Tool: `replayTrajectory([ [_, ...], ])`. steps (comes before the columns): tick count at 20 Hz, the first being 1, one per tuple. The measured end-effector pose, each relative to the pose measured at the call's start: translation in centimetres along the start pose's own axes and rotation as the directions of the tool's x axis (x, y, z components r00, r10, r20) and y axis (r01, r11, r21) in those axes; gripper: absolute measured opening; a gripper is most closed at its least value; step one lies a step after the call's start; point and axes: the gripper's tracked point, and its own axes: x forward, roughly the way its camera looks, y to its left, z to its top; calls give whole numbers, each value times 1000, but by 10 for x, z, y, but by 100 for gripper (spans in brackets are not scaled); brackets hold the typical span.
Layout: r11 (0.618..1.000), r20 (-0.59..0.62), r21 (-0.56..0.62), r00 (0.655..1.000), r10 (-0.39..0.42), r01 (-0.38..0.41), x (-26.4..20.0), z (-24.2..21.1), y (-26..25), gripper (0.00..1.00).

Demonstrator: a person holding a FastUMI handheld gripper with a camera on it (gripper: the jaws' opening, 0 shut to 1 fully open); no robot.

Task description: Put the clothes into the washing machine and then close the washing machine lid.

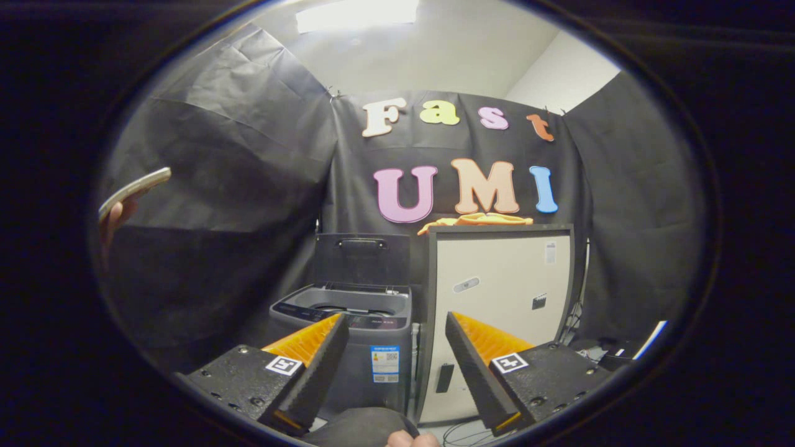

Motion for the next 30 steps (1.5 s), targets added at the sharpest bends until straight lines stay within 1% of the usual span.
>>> replayTrajectory([
  [5,1000,10,-15,1000,-12,13,23,12,-13,95],
  [10,1000,-13,18,1000,-19,19,53,21,-27,95],
  [12,999,-11,19,999,-35,36,65,31,-37,95],
  [17,995,-44,90,998,-37,41,100,45,-55,95],
  [21,995,-69,60,995,-75,79,123,57,-75,95],
  [26,984,-88,124,989,-118,128,143,68,-90,96],
  [30,981,-74,81,983,-168,174,163,83,-106,96],
])
